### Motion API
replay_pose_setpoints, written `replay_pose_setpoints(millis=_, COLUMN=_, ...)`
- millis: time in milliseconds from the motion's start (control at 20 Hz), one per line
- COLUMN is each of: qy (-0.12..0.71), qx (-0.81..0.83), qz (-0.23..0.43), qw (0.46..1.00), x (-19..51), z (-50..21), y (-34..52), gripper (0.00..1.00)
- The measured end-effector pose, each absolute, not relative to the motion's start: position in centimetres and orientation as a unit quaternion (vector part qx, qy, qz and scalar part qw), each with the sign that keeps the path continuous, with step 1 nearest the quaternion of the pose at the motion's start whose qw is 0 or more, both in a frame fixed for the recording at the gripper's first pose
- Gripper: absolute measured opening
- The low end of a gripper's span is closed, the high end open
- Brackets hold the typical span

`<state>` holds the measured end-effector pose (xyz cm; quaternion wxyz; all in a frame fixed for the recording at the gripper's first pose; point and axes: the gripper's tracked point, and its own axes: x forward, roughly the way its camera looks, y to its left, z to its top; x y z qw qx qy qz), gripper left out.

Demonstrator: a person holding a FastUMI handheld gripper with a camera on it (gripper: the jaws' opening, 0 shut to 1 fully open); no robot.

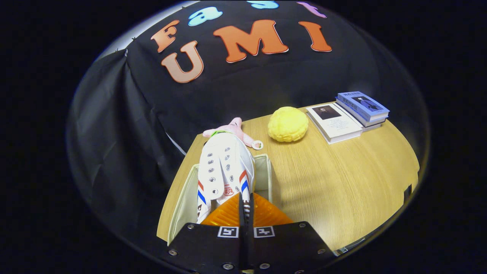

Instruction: Open the storage box then place both shoes into the box .Put the left shoe in first, then the right shoe, with the right side of both shoes facing outward in a uniform manner.

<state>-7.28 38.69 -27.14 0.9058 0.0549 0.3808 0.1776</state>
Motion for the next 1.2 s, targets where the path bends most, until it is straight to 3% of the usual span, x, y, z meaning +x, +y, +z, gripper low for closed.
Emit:
replay_pose_setpoints(millis=600, qy=0.409, qx=0.009, qz=0.162, qw=0.898, x=-10.1, z=-29.5, y=37.4, gripper=0.01)
replay_pose_setpoints(millis=700, qy=0.405, qx=0.007, qz=0.166, qw=0.899, x=-10.2, z=-29.1, y=37.8, gripper=0.06)
replay_pose_setpoints(millis=750, qy=0.397, qx=0.008, qz=0.173, qw=0.901, x=-10.2, z=-28.6, y=38.0, gripper=0.17)
replay_pose_setpoints(millis=800, qy=0.388, qx=0.007, qz=0.176, qw=0.905, x=-9.9, z=-28.2, y=38.2, gripper=0.2)
replay_pose_setpoints(millis=950, qy=0.38, qx=0.017, qz=0.189, qw=0.905, x=-9.5, z=-27.0, y=38.7, gripper=0.69)
replay_pose_setpoints(millis=1100, qy=0.359, qx=-0.011, qz=0.18, qw=0.916, x=-8.3, z=-25.9, y=37.5, gripper=0.96)
replay_pose_setpoints(millis=1200, qy=0.351, qx=-0.014, qz=0.176, qw=0.92, x=-7.2, z=-25.2, y=36.7, gripper=0.99)
